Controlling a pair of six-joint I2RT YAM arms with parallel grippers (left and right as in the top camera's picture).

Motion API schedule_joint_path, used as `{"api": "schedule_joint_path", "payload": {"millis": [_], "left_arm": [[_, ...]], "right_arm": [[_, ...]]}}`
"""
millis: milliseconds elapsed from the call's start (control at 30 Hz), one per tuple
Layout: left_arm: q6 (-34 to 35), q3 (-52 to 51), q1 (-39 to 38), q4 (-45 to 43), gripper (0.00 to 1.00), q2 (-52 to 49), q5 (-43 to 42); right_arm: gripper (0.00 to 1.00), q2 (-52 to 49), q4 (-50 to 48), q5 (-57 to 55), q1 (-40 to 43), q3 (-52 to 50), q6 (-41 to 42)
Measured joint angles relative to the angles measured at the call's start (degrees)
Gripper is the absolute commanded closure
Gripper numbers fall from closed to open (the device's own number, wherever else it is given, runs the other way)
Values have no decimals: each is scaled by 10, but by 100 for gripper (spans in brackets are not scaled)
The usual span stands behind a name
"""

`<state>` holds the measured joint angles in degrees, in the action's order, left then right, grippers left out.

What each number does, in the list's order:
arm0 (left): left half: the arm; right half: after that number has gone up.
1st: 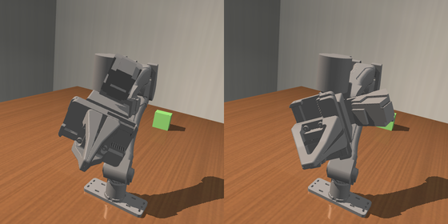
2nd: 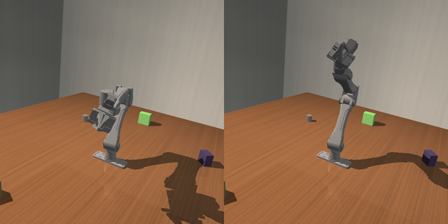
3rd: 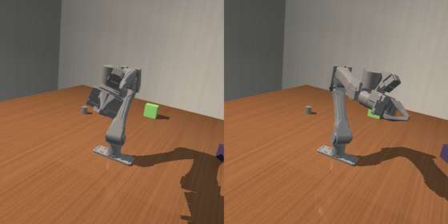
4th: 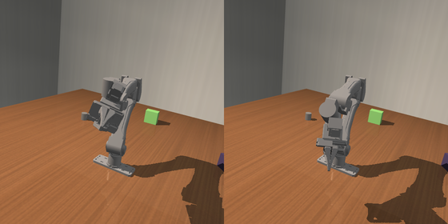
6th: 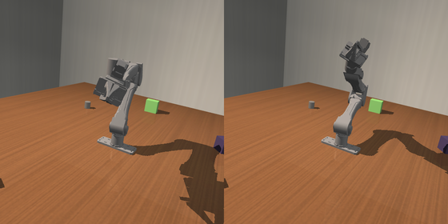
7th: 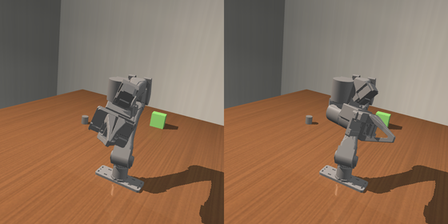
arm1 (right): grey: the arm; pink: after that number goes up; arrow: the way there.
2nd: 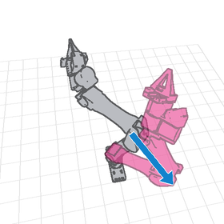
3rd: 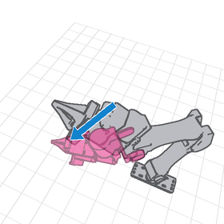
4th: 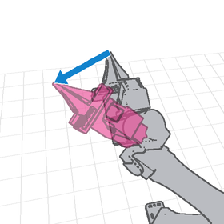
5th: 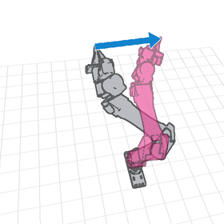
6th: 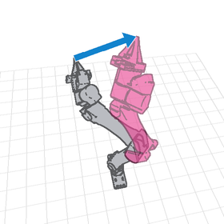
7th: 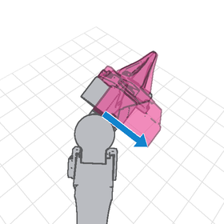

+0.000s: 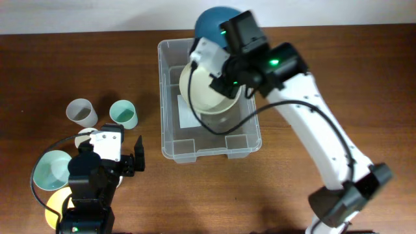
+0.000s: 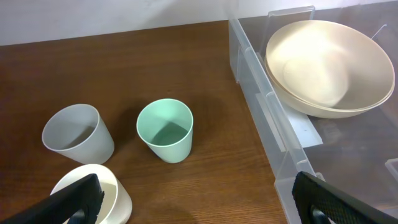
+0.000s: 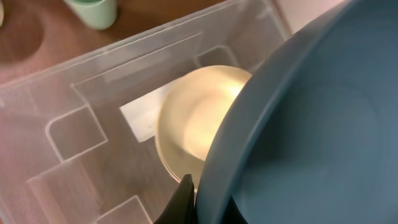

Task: Pack container
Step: 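Lower the dark blue bowl onto the stack in the container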

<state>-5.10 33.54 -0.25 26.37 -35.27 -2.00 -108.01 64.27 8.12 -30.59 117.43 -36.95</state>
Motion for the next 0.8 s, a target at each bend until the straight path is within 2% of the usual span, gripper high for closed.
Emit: {"api": "schedule_joint_path", "payload": {"millis": [200,267,333,467,600,800], "left_arm": [[0,0,0,0,0,0,0],[0,0,0,0,1,0,0],[0,0,0,0,1,0,0],[0,0,0,0,0,0,0],[0,0,0,0,0,0,0],[0,0,0,0,1,0,0]], "right_arm": [[95,-86,0,0,-18,0,-41],[87,-113,0,0,-18,0,-47],[86,-126,-2,-1,-18,0,-53],[76,-131,-10,0,-18,0,-56],[73,-131,-14,-1,-18,0,-57],[73,-121,-10,-14,-18,0,-46]]}}
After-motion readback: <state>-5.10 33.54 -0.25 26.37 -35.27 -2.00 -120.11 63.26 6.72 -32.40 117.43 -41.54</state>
